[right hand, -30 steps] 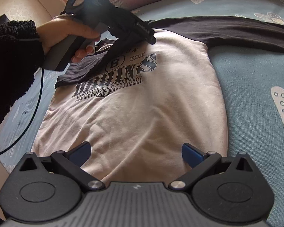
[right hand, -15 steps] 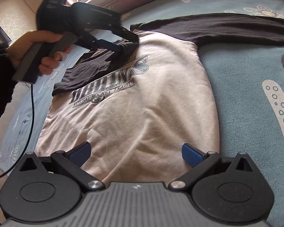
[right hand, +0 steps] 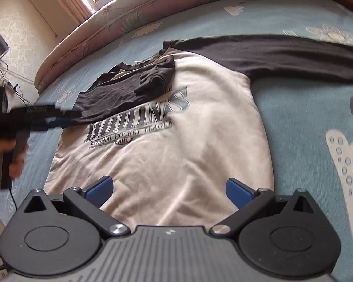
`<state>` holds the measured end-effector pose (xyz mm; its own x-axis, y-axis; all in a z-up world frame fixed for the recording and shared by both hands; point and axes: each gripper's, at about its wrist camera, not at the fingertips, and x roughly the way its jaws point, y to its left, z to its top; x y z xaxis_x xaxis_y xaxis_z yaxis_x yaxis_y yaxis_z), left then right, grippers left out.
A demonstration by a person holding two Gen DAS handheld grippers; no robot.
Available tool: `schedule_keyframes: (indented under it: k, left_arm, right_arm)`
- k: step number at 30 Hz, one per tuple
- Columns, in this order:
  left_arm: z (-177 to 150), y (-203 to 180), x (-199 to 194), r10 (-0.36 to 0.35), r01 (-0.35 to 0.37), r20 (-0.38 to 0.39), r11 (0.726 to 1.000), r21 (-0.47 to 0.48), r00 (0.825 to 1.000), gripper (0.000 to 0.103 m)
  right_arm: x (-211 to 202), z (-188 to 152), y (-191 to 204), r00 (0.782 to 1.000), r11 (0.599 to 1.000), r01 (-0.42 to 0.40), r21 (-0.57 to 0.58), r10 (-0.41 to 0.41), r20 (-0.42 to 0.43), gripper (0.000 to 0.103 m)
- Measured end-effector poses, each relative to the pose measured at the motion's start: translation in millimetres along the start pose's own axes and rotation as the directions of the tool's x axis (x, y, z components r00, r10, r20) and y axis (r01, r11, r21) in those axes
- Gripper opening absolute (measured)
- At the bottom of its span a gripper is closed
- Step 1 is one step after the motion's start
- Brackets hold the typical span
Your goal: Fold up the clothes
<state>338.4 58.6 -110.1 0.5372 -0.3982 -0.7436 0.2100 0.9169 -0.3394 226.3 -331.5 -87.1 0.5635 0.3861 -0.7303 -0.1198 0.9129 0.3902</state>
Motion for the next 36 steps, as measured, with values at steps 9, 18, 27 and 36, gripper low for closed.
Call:
schedule_keyframes:
  k: [9, 18, 27, 36]
  left_arm:
    - [-6.4, 45.4, 22.4, -0.110, 0.124, 0.126, 0.986, -0.112, 0.986, 0.066]
    - [-17.3, 48.5, 19.4, 0.025, 0.022, 0.240, 0.981, -0.193, 0.970, 0.064]
    - [-25.3, 45.9, 0.2, 0.004, 0.029, 0.197, 0.986, -0.164, 0.980, 0.072]
    - [-25.6, 38.2, -8.6, 0.003, 0.016, 0.152, 0.992, -0.122, 0.988, 0.074]
  right_arm:
    - [32.7, 71.2, 43.5, 0.995, 0.975, 0.094, -0.201, -0.090, 0.031, 0.103]
    - [69.3, 104.8, 74.9, 0.993, 0.963, 0.112, -0.244, -0.099, 0.067, 0.103]
    - [117.5, 130.5, 81.2, 0.957, 0.886, 0.289, -0.363, -0.264, 0.118, 0.103]
    - [205.0, 136.8, 117.9, 0.919, 0.723, 0.352, -0.595, -0.387, 0.074, 0.103]
